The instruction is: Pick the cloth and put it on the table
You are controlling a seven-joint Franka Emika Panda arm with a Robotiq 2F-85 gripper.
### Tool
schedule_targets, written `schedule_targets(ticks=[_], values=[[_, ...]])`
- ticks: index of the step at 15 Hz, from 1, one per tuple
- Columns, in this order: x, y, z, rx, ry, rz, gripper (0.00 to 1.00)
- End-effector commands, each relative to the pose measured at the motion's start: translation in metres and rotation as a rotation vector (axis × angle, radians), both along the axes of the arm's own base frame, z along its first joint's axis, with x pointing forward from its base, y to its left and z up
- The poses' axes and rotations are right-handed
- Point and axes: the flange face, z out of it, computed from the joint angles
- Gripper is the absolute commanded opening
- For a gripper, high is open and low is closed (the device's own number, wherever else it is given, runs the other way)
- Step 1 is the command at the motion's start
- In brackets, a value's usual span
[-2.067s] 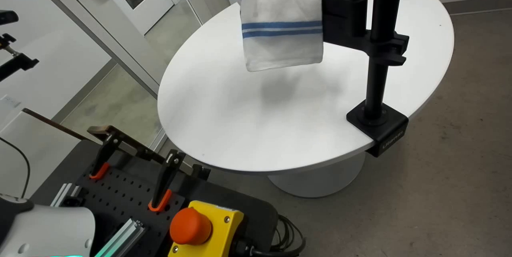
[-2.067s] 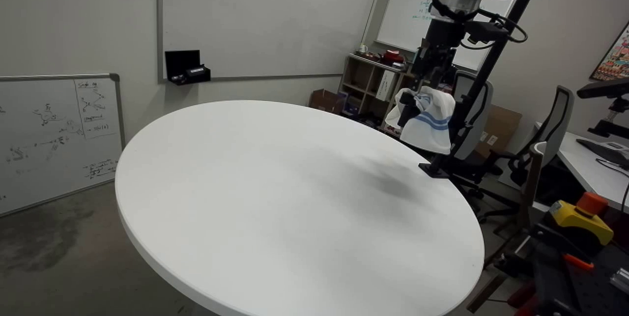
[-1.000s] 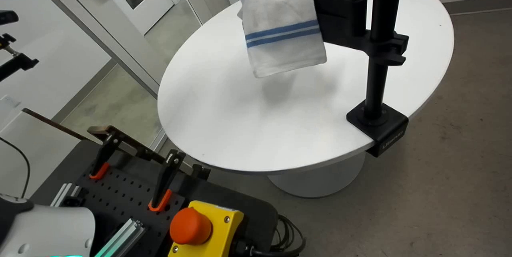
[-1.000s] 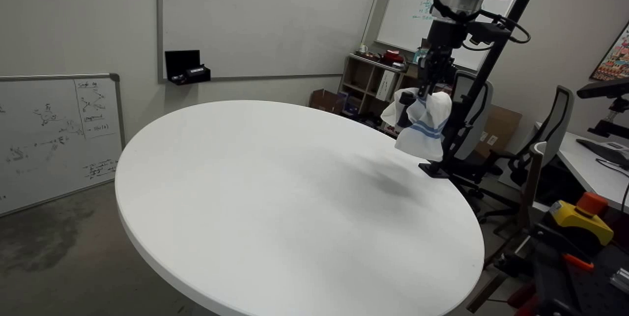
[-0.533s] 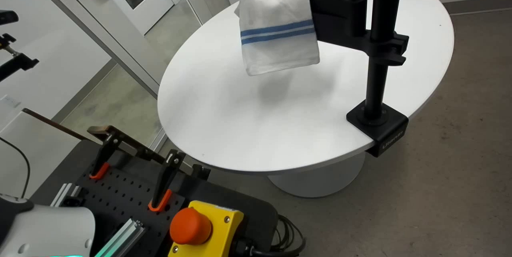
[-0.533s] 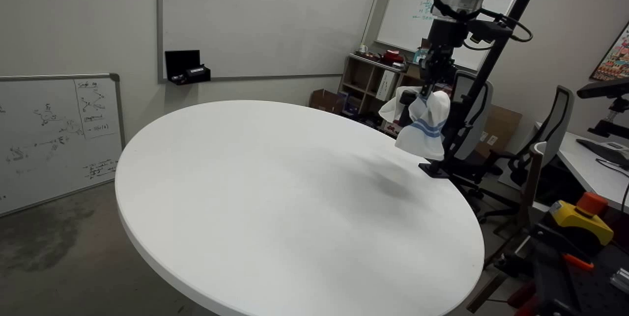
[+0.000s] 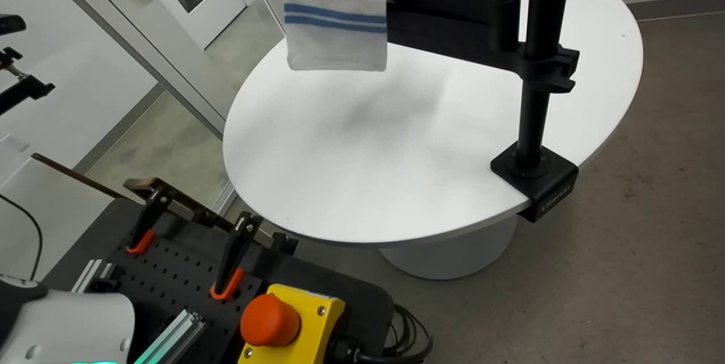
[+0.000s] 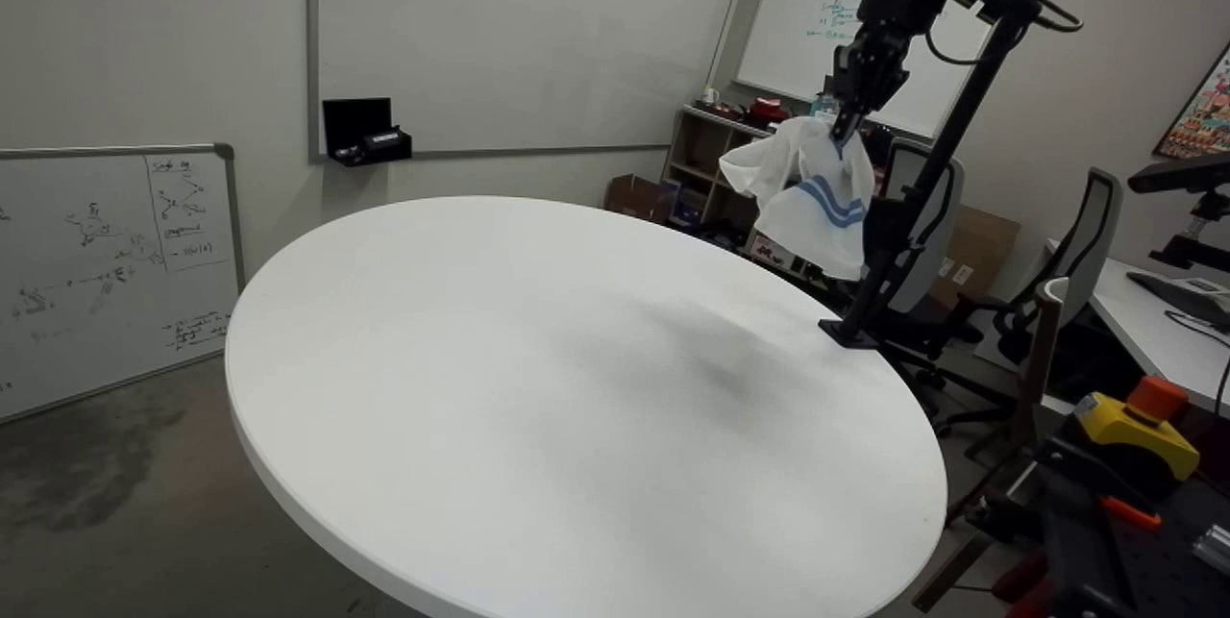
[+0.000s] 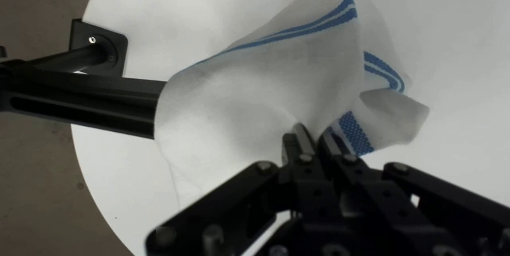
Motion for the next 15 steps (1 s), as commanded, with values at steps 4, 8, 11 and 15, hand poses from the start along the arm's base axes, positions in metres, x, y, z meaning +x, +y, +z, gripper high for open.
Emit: schedule_targets(ticks=[4,8,11,15], values=[[-0.028,0.046,0.064,0.055,-0.032,0.104,0.02],[-0.04,0.077,0.067,0.057,-0.009,0.184,0.02],[-0.044,0.101,0.058,0.051,0.003,0.239,0.02],[-0.05,0.128,0.041,0.03,0.02,0.299,0.02]])
